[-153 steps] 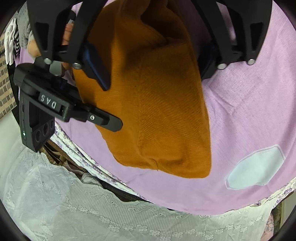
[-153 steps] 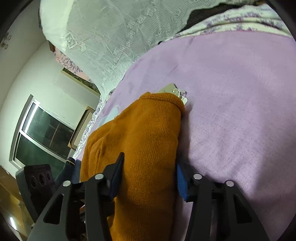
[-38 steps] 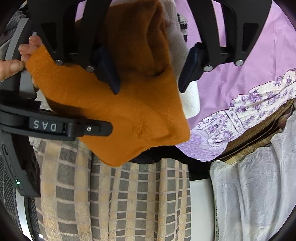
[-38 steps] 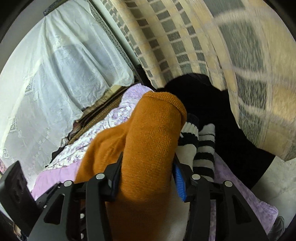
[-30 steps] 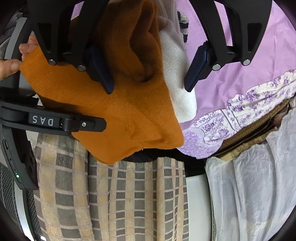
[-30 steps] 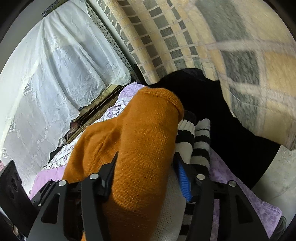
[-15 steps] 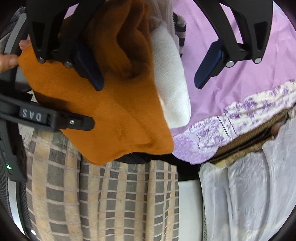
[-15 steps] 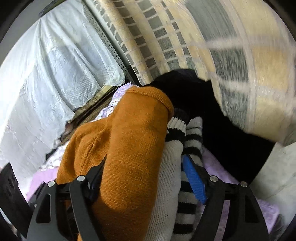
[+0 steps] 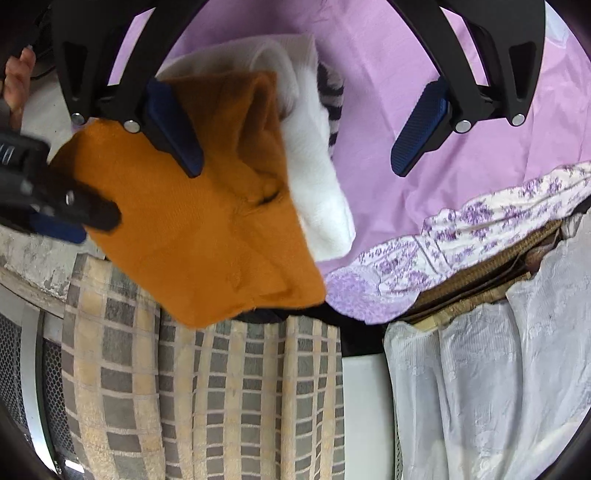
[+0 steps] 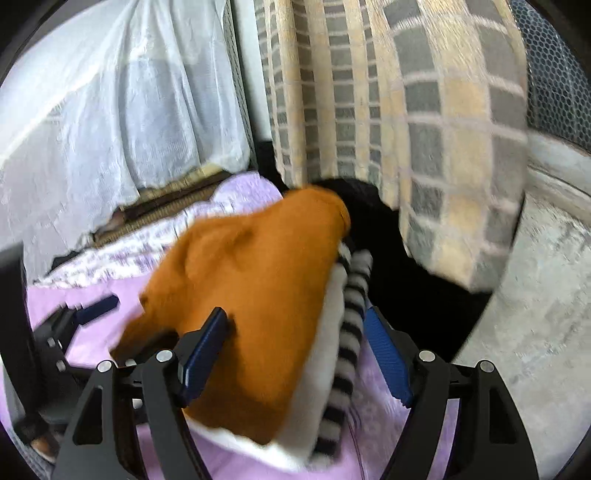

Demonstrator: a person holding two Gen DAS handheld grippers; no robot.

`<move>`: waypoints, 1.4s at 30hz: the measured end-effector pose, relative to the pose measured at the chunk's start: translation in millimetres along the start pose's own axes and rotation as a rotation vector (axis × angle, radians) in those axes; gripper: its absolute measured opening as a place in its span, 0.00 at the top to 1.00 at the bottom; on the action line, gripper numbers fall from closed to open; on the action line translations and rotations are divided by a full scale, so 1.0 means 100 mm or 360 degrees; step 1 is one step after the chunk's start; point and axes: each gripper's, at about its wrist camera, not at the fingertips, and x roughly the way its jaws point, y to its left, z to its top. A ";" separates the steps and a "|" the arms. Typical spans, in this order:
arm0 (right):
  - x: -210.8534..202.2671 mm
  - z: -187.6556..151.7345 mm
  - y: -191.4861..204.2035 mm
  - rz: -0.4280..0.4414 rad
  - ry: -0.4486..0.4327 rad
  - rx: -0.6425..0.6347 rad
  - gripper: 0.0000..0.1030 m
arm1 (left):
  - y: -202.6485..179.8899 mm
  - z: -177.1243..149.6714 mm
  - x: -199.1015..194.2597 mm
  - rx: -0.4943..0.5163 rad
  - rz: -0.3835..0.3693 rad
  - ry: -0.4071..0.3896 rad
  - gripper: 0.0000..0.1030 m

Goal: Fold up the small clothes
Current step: 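Lower the cardigan onto the white and striped clothes stack with both grippers, then open both grippers to release the cardigan on the stack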

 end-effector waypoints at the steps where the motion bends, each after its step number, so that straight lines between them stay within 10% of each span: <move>1: 0.03 -0.02 -0.02 0.0001 0.0018 0.0017 0.23 | 0.02 -0.02 0.01 -0.0019 -0.0020 0.0027 0.04; 42: -1.63 -0.37 0.96 -0.0166 0.0012 0.0120 0.04 | 0.33 -0.33 -1.76 -0.0060 0.0010 -0.0191 0.04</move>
